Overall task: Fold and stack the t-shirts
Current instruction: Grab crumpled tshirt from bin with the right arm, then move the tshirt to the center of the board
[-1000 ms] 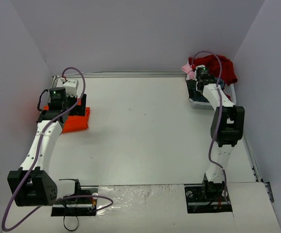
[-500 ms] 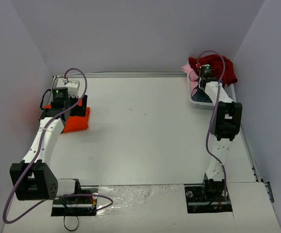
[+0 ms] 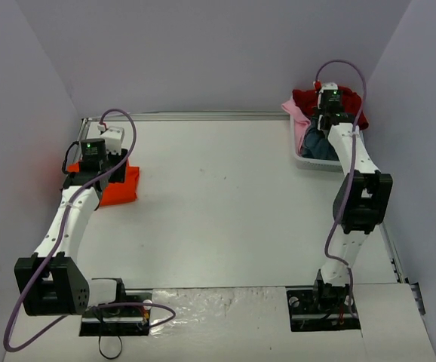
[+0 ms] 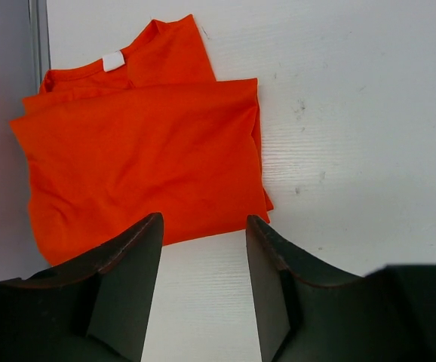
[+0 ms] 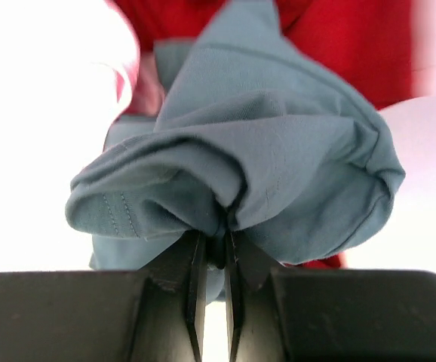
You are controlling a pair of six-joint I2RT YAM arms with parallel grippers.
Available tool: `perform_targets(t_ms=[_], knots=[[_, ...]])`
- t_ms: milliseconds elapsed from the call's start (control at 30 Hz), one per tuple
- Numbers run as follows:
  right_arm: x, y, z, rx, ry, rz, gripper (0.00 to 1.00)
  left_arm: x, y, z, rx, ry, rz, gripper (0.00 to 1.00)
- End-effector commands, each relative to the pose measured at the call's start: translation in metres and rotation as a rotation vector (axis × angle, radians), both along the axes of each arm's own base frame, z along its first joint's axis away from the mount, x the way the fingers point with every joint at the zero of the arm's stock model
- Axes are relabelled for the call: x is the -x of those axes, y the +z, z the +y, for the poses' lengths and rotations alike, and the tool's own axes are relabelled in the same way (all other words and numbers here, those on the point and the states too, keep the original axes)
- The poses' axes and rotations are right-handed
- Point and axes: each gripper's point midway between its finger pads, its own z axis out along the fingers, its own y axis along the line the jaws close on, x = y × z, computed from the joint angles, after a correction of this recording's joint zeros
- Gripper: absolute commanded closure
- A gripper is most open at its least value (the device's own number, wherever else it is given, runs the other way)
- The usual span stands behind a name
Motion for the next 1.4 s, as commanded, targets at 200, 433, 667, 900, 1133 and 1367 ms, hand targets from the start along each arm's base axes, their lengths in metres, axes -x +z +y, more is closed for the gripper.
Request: perform_targets(t_ms=[200, 433, 667, 900, 1133, 1367], knots=[[0.032, 0.168, 0.039, -0.018, 0.095, -0.322, 1.0, 0.001, 0.022, -0.006, 0.013, -0.028, -0.053, 0.31], [0.074, 0.245, 0.131, -0.052, 0.361, -0.45, 1.0, 0.001, 0.019, -0.006, 0.016, -0.032, -0.042, 0.19], [0.128, 0.288, 0.208, -0.207, 0.721, -0.496, 1.0, 0.001, 0.017, -0.005, 0.006, -0.028, -0.036, 0.18], [0.193, 0.296, 0.259, -0.381, 1.068, -0.447, 0.97, 0.002, 0.02, -0.001, -0.009, -0.018, -0.04, 0.17], [0.173, 0.197, 0.236, -0.253, 0.964, -0.243, 0.0, 0.002, 0.02, -0.002, -0.01, -0.024, -0.04, 0.14], [0.13, 0.137, 0.168, -0.089, 0.629, -0.169, 0.0, 0.002, 0.016, -0.005, 0.002, -0.04, -0.03, 0.11]])
